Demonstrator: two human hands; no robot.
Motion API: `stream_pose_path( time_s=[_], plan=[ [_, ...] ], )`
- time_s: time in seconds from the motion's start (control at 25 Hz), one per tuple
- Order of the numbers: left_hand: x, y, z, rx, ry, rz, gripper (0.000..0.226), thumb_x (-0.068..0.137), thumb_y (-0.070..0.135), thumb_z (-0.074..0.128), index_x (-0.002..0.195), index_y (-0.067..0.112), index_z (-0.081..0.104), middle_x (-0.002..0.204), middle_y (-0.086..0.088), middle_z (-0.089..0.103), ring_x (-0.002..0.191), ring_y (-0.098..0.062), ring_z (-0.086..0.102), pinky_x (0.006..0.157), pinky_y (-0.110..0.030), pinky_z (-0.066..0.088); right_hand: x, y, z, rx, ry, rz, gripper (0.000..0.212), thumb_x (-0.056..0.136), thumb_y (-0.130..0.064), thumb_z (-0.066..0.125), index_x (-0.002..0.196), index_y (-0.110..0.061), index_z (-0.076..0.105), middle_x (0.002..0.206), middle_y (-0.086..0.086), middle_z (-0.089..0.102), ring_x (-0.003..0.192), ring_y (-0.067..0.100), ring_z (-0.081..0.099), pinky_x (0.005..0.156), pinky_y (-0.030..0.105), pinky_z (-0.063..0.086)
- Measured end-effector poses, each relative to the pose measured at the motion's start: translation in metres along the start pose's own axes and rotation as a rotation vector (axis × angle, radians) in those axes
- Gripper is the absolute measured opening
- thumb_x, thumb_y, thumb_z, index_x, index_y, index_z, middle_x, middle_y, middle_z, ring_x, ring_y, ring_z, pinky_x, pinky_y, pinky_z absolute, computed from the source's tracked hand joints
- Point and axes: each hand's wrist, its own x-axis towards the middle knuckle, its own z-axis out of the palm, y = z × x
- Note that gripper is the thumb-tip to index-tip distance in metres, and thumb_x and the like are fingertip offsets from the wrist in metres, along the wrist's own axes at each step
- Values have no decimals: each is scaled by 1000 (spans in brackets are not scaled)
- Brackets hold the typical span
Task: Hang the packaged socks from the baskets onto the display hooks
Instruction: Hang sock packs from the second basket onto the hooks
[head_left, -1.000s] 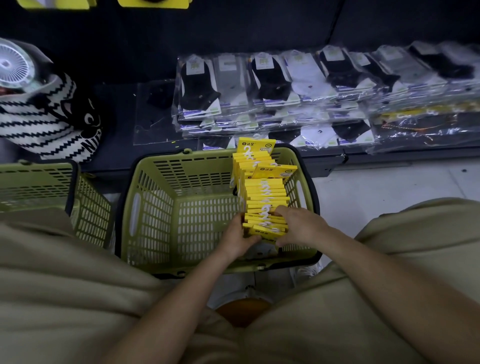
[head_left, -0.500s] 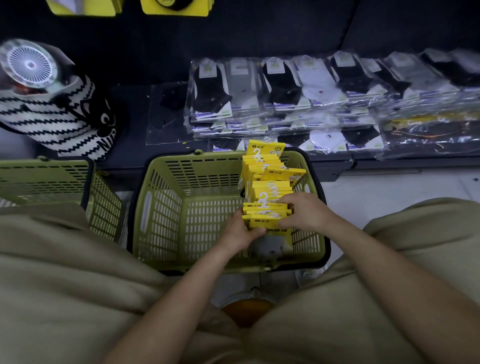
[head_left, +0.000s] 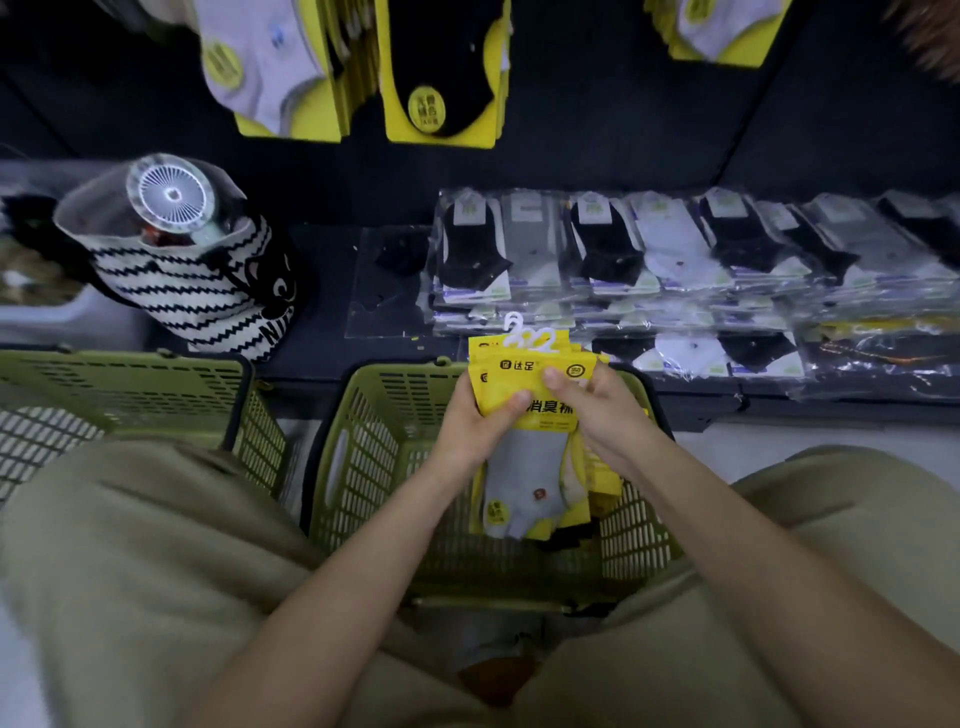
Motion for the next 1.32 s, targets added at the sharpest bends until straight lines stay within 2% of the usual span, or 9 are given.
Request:
stream_pose_path(
  time_s=[0.08,0.2,0.4,0.56,0.68,0.84,1.08,1.24,1.32],
  plan=[
    [16,21,-2,0,-7,60,32,82,15,66,112,14,55,107,-6,66,99,-15,65,86,-30,53,13,-15,8,2,24,-59,35,88,-22,57,121,-11,53,116,11,65,110,28,61,94,44,49],
    [37,55,-1,30,-24,161,22,91,6,55,108,19,58,105,-1,67,96,-12,66,84,-28,53,30,-50,16,-4,12,-159,40,86,-20,60,123,-11,48,113,7,66,101,19,65,81,30,54],
    [69,115,5,15,-18,226,17,88,21,59,105,25,61,101,7,71,96,-11,67,75,-21,53,50,-107,22,-113,396,-265,49,63,-27,85,94,-28,47,93,-6,65,82,3,64,66,20,50],
    [86,154,7,15,-55,270,35,83,27,62,117,18,57,109,3,69,100,-13,66,82,-26,55,56,-144,20,-50,432,-390,32,66,-23,83,85,-24,57,76,-10,71,69,-1,67,54,14,50],
    [96,178,5,21,-40,308,24,86,29,57,110,25,55,107,5,67,94,-5,67,78,-22,55,58,-171,20,-25,398,-498,20,72,-17,79,82,-20,62,72,-13,72,66,0,67,54,14,50],
    [103,209,-2,-3,-24,359,52,78,45,54,121,16,52,117,-1,65,106,-16,64,89,-34,53,64,-207,26,-9,380,-581,18,76,-12,75,85,-19,62,77,-6,73,71,5,69,58,18,53],
    [122,256,-22,42,137,548,35,74,46,59,106,33,56,102,18,68,95,4,64,73,-11,50,80,-261,37,-52,310,-644,8,87,-16,64,89,-20,57,85,-5,71,76,6,69,65,22,57],
    [150,282,-30,46,183,542,26,88,29,58,114,25,55,113,5,65,107,-12,61,87,-29,49,91,-284,44,-84,304,-669,7,90,-17,60,87,-22,56,93,1,68,85,14,66,73,32,56],
    [161,286,-29,59,170,519,31,90,24,57,120,17,53,117,1,64,109,-15,60,87,-30,50,93,-281,40,-113,332,-669,9,90,-17,59,86,-23,55,93,2,66,83,14,64,70,28,54]
  ],
)
